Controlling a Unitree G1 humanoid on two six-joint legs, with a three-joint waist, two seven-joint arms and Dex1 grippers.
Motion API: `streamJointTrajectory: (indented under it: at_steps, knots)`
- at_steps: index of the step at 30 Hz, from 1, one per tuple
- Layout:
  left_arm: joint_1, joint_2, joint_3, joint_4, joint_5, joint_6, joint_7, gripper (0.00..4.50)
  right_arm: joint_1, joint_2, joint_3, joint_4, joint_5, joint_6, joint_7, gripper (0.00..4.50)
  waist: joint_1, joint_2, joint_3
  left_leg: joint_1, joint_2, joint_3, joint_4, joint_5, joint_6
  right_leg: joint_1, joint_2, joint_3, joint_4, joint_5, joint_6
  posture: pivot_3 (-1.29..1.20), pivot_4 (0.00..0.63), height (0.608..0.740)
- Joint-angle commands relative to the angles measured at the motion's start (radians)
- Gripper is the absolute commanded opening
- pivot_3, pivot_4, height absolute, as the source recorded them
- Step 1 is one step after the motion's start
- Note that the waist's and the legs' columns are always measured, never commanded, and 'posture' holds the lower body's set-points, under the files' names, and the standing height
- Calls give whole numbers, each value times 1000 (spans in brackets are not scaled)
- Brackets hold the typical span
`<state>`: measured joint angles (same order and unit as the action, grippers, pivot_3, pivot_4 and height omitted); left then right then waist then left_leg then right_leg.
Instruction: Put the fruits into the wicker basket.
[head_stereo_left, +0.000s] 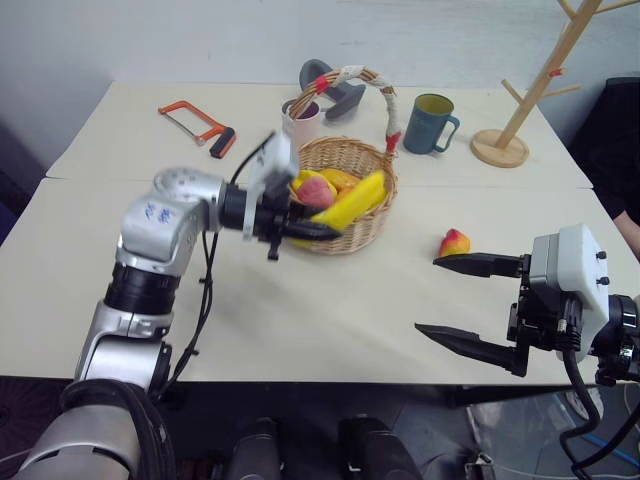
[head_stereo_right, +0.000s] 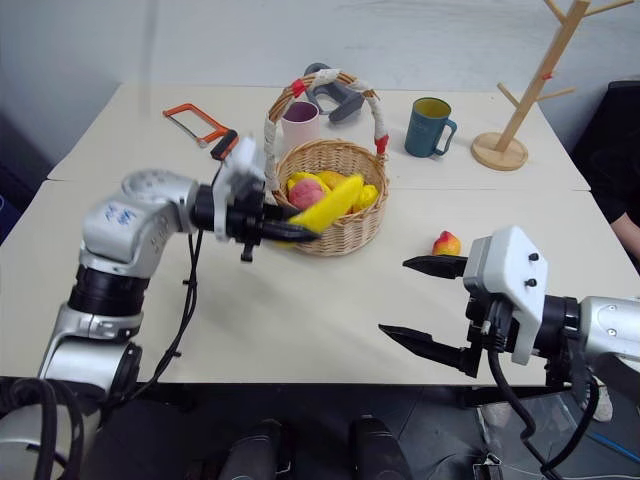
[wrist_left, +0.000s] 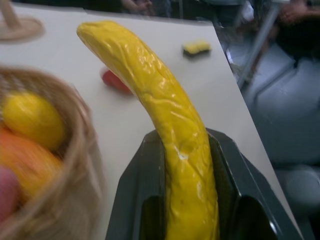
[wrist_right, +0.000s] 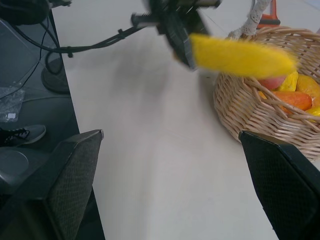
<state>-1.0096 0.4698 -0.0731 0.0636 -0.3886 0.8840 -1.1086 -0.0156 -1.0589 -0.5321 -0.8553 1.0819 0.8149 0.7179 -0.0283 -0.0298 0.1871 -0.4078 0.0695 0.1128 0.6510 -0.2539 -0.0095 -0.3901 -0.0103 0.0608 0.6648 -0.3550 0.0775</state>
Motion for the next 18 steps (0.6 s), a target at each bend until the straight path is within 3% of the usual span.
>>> streamJointTrajectory:
  at_steps: [1, 6, 9, 18]
  knots:
    - [-91, -62, 37, 74, 73, 164, 281, 759, -25, 11, 22, 0, -29, -47, -13, 4500, 0, 0, 0, 0, -1, 0, 0, 0, 0, 0, 0, 0, 0, 0, 0, 0, 150, 740]
    - [-163, -161, 71, 226, 107, 94, 455, 759, -68, 22, 80, 25, -73, -72, -36, 4500, -3, 0, 0, 1, -1, 1, -3, 4, -7, -2, 0, 2, 1, 0, 0, 0, 150, 740]
    - [-178, -174, 25, 285, 135, 22, 446, 759, -73, 24, 91, 23, -76, -73, -44, 4500, 1, 0, 0, 1, -1, 1, -3, 4, -7, -2, 0, 2, 0, 0, 0, 0, 150, 740]
    - [-193, -164, 16, 301, 97, -36, 345, 3392, -9, 44, 44, -11, -66, -52, -115, 4500, 2, 0, 0, 1, -1, 2, -4, 4, -8, -2, 0, 2, 0, 0, 0, 0, 150, 740]
